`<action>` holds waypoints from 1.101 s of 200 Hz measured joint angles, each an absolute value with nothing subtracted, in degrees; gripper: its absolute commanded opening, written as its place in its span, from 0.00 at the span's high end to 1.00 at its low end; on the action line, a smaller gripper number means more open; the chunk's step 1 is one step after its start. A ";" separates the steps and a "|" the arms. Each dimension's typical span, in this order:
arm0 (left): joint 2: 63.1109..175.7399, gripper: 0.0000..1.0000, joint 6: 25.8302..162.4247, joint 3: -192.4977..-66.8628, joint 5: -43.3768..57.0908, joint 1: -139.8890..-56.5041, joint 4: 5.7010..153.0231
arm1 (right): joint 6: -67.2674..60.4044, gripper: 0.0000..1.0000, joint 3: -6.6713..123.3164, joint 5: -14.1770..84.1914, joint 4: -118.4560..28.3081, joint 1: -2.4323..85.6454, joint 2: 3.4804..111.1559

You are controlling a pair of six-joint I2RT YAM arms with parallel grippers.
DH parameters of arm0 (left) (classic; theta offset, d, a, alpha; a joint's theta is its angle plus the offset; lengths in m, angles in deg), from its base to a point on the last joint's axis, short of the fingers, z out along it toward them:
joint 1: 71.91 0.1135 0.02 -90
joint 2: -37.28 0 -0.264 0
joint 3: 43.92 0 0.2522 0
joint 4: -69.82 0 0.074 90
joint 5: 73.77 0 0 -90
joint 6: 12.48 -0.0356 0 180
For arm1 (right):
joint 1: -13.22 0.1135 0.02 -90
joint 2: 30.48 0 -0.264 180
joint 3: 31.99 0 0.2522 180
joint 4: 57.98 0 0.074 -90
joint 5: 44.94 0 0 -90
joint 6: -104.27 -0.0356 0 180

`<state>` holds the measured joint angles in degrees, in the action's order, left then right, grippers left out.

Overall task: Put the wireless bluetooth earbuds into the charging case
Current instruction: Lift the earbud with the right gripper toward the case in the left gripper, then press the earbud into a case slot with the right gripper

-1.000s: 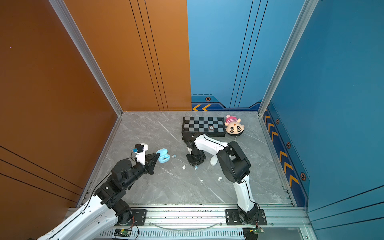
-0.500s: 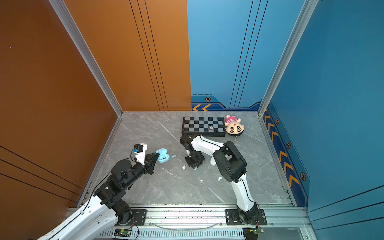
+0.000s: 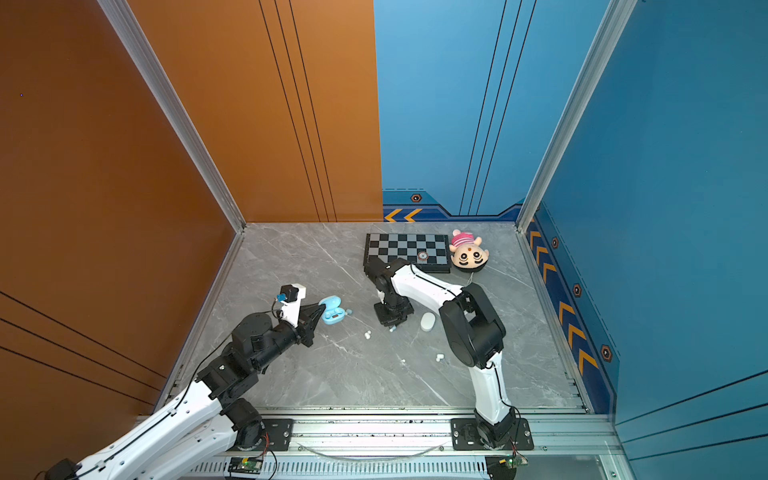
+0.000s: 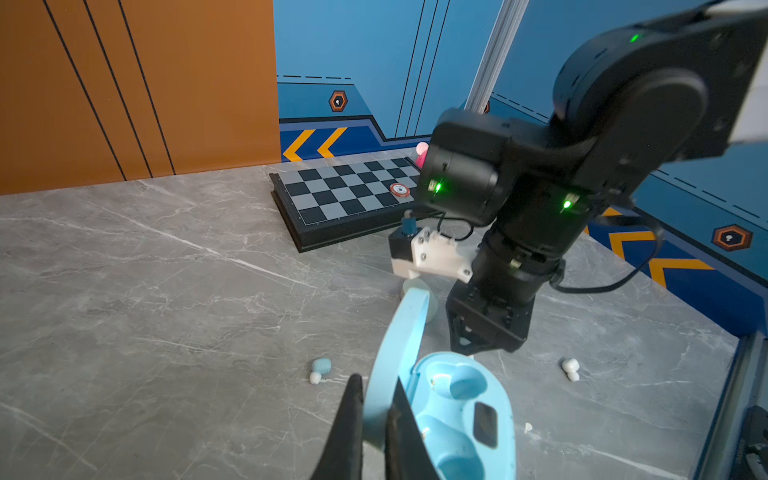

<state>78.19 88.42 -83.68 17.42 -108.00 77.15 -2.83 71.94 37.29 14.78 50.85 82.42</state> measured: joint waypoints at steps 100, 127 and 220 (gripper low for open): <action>92.72 1.00 82.23 -83.15 12.74 -108.46 58.39 | -8.26 0.82 78.80 24.31 14.25 51.20 68.30; 93.14 1.00 82.23 -83.07 11.78 -108.48 56.36 | -8.56 0.82 78.78 22.32 13.86 53.10 68.30; 93.12 1.00 82.25 -83.02 9.92 -108.72 54.63 | -10.59 0.82 80.27 20.57 11.46 53.19 68.80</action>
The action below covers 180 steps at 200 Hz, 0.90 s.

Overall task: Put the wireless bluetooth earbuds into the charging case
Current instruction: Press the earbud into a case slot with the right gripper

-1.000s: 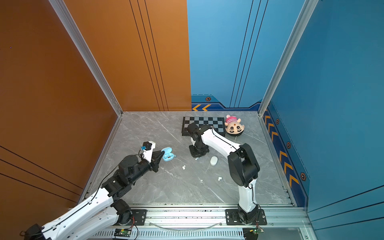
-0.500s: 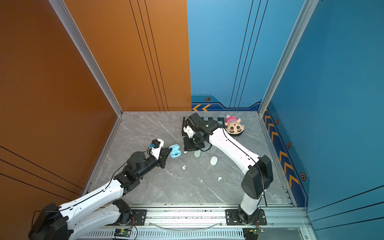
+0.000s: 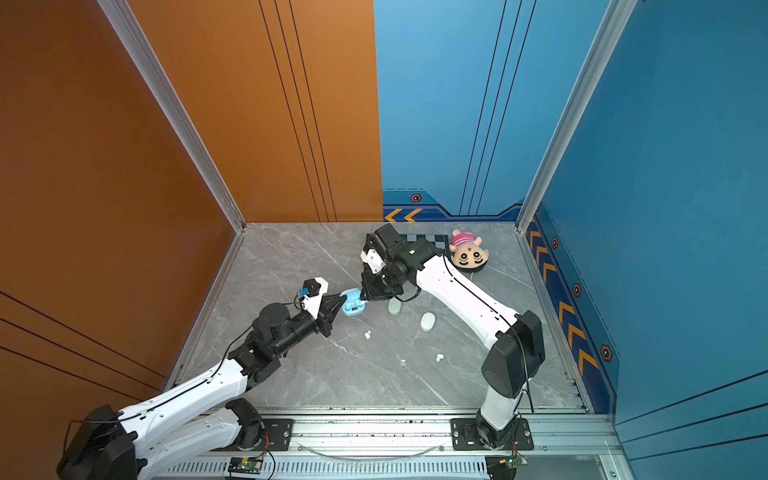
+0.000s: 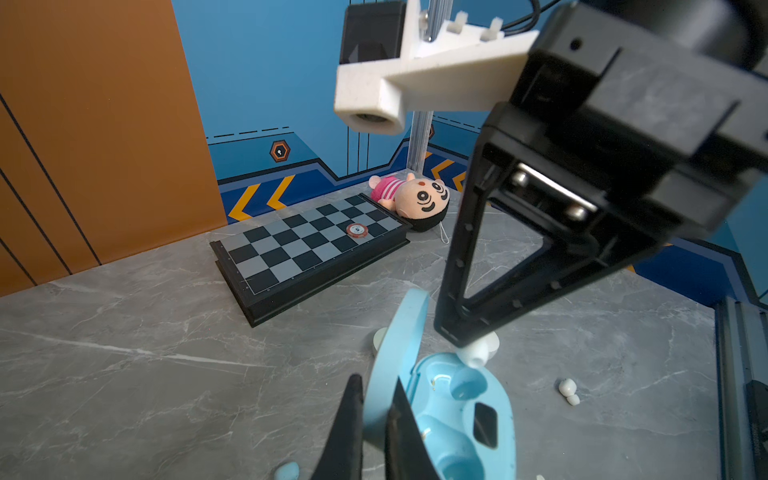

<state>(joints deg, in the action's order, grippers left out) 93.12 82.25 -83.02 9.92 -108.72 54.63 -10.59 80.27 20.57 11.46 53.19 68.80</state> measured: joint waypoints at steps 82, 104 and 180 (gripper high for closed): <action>93.12 1.00 82.27 -82.96 9.92 -108.72 54.63 | -11.36 0.76 80.71 20.61 11.04 54.35 69.76; 93.12 1.00 82.30 -82.96 9.92 -108.72 54.63 | -11.53 0.74 80.71 20.61 11.02 54.81 69.81; 92.90 1.00 82.30 -82.35 9.94 -108.72 54.61 | -11.64 0.68 80.71 20.61 10.60 54.85 69.81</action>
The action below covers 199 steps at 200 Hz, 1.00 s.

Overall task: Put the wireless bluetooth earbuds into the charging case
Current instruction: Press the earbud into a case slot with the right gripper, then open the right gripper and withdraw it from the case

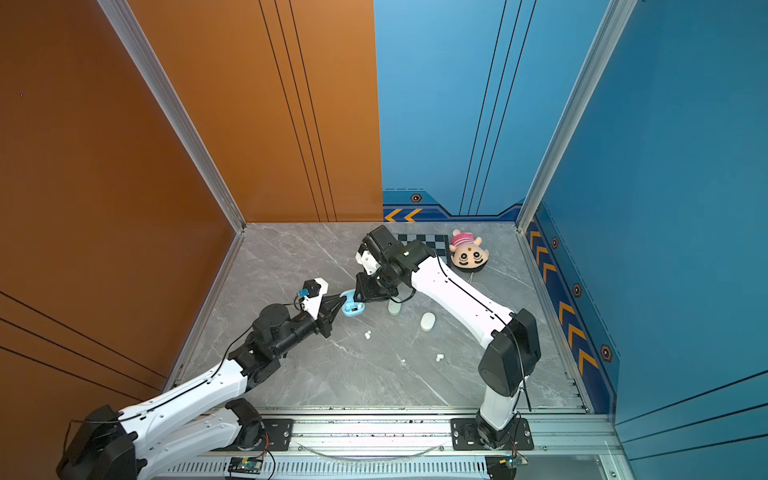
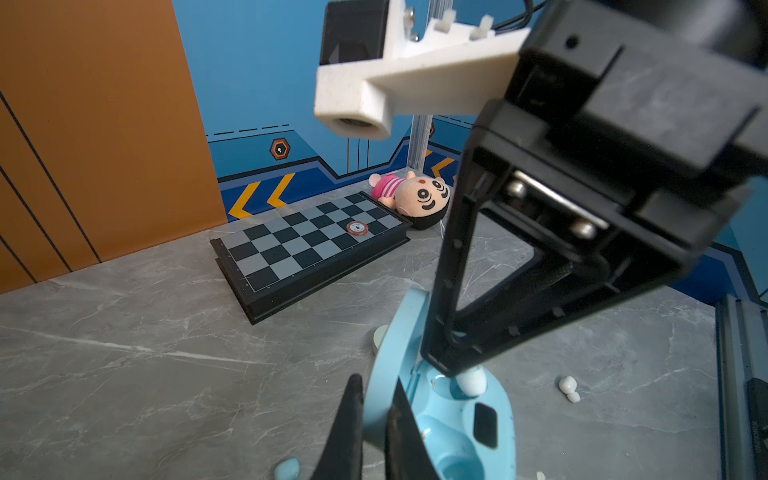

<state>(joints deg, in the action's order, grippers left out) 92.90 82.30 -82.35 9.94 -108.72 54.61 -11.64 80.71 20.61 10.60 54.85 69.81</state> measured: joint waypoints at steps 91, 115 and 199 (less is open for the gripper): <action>92.90 1.00 82.34 -82.04 9.99 -108.72 54.61 | -12.82 0.69 80.73 19.30 10.12 54.85 69.81; 92.90 1.00 82.52 -82.04 9.99 -108.72 54.61 | -12.85 0.69 80.73 19.28 10.12 54.87 69.81; 92.79 1.00 83.46 -81.97 10.91 -108.72 54.63 | -13.50 0.69 81.78 19.37 9.99 54.87 69.76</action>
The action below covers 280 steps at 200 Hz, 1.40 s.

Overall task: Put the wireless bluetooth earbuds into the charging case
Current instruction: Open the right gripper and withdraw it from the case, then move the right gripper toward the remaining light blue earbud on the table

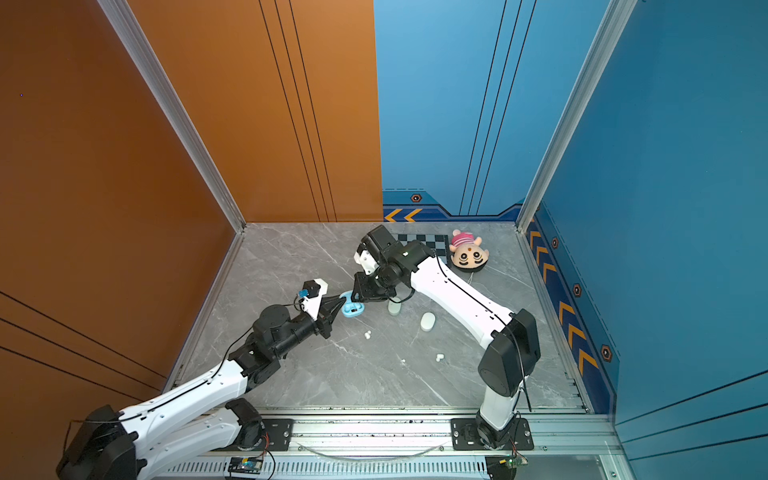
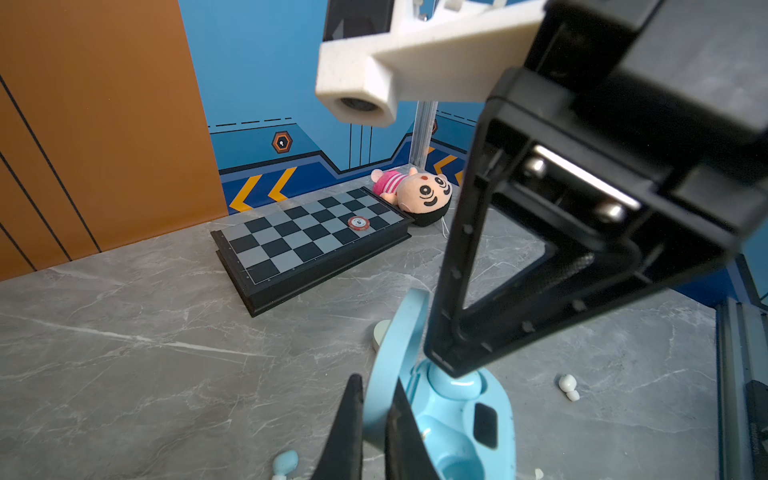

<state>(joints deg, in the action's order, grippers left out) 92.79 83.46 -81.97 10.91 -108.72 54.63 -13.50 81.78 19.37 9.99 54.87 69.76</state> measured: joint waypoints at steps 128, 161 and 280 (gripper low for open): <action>72.24 1.00 87.87 -79.98 25.59 -104.90 70.09 | -24.93 0.55 86.91 33.53 7.68 49.23 75.62; 66.19 1.00 88.53 -78.32 29.18 -104.90 74.50 | -45.17 0.55 84.05 39.17 7.37 51.00 79.45; 60.42 1.00 87.87 -77.49 33.20 -104.90 82.94 | -91.27 0.55 93.82 41.84 5.66 62.39 100.93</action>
<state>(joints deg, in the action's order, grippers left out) 60.42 87.87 -77.49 33.20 -104.90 82.94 -91.27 93.82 41.84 5.66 62.39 100.93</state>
